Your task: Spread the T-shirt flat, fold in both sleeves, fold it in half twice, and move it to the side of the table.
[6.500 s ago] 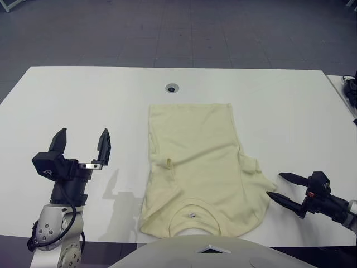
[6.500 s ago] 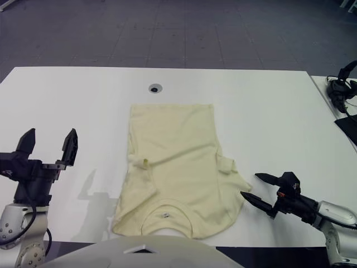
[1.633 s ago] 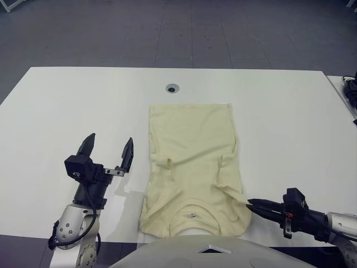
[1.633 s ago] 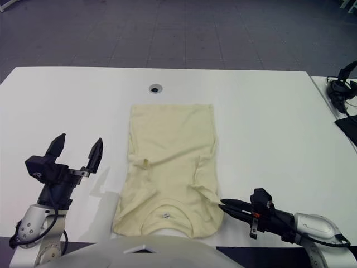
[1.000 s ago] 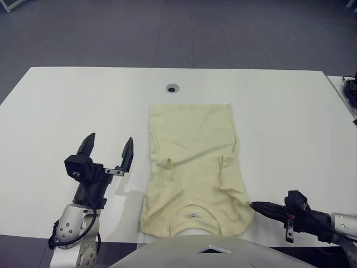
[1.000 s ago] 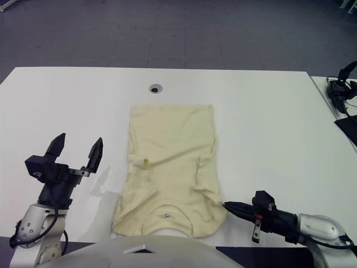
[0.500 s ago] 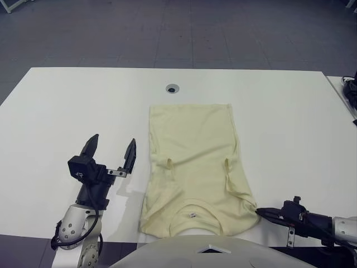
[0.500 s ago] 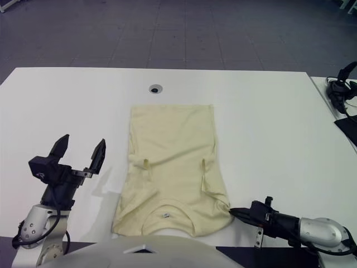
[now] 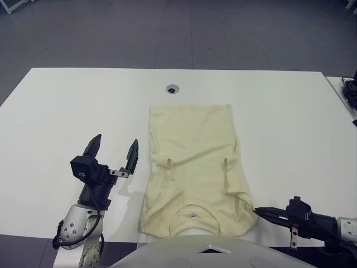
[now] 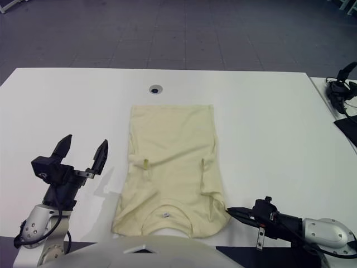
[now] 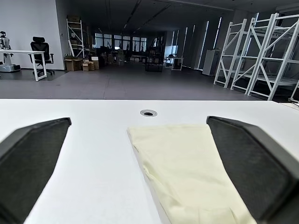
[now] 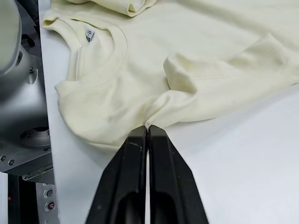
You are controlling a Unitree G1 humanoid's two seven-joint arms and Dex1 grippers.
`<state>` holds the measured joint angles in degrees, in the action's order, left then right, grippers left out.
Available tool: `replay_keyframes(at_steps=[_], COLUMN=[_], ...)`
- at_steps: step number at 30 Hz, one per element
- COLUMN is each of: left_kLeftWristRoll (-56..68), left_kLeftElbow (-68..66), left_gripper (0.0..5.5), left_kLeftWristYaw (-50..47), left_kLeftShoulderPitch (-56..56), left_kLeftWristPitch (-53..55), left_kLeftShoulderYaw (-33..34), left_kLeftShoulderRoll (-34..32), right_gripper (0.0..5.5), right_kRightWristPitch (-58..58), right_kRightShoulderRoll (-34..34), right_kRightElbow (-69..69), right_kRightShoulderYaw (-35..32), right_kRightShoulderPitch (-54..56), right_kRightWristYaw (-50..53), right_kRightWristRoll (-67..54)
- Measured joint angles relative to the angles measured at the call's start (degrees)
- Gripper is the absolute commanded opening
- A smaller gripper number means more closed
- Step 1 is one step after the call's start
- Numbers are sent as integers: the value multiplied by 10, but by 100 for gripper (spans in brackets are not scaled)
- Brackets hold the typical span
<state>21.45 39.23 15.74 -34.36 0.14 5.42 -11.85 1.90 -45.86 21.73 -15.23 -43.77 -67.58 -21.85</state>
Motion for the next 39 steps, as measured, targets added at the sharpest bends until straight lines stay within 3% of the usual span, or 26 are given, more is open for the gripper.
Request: replay_keyframes(at_steps=[9, 17, 26, 39], left_kLeftWristRoll=[0, 0, 0, -2], left_kLeftElbow=[0, 0, 0, 0], left_gripper=[540, 540, 540, 540], left_kLeftWristYaw=[0, 0, 0, -1], left_kLeftShoulderPitch=[0, 1, 1, 2], left_kLeftWristPitch=[0, 0, -1, -1], left_kLeftShoulderYaw=[0, 1, 2, 0], left_kLeftShoulderRoll=[0, 0, -1, -1], right_gripper=[189, 312, 452, 252], right_kRightWristPitch=[-15, -95, -74, -62], right_kRightShoulderRoll=[0, 13, 36, 43], right_kRightElbow=[-2, -4, -53, -62], right_kRightShoulderYaw=[-13, -63, 5, 43], right_kRightShoulderPitch=[-4, 35, 87, 126], right_kRightWristYaw=[-19, -37, 18, 53], right_kRightWristRoll=[-30, -189, -70, -26])
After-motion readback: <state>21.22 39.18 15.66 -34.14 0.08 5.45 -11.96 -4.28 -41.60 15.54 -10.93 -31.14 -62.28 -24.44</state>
